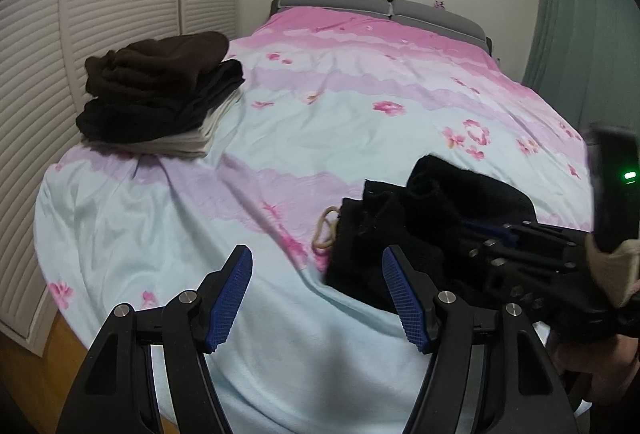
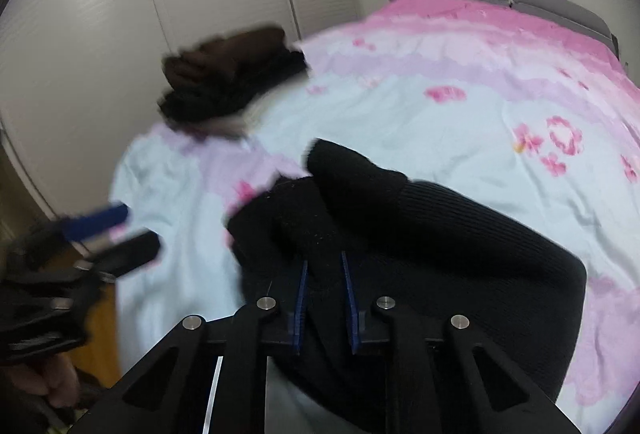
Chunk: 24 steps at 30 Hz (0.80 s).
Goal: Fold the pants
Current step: 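Lower the pants end with the right tool onto the folded pants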
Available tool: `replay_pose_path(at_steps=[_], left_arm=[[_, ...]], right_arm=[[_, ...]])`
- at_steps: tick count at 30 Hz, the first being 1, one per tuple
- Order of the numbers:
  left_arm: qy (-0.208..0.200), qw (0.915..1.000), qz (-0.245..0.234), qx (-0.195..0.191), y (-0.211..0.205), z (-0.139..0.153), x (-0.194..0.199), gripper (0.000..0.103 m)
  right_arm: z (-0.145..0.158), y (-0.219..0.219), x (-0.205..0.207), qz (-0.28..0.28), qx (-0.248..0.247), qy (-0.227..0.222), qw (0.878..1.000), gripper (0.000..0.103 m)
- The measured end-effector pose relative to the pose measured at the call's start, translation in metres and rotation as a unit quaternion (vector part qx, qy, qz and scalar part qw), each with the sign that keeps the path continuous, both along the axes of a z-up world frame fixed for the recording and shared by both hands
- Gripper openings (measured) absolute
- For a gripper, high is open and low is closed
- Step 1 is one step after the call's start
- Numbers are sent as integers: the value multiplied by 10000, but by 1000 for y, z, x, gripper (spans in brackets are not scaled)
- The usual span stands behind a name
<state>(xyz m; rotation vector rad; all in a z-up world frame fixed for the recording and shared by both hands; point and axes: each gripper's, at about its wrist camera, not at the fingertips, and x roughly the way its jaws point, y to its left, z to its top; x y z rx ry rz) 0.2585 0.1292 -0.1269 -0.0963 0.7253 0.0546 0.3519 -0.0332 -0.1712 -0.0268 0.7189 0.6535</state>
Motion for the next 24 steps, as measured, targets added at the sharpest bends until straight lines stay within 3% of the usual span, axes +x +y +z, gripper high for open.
replay_pose_path(at_steps=[4,11,14,17,19,24], left_arm=[[-61,10000,29,-25,5,2,-2,67],[-14,10000,64,-53,9,-2,0,67],[47,9999,59,-116,10,-6,2,67],[31,10000,-2,-71,5,-6,2,67],[-5,10000,-44,-46,0,-4,2,67],[-157,9998,-127,-46,-17,2,0,67]], right_arm=[[12,4,-13,247,172,-270,9992,17],[-31,21,-4,873,176,606,9942,18],[-46,15,3,807,531,870,9915,18],[-37,10,-3,753,547,696,9932,23],[-29,9,-10,800,485,545,9941,43],[6,-17,-20,781,645,239,9946,45]])
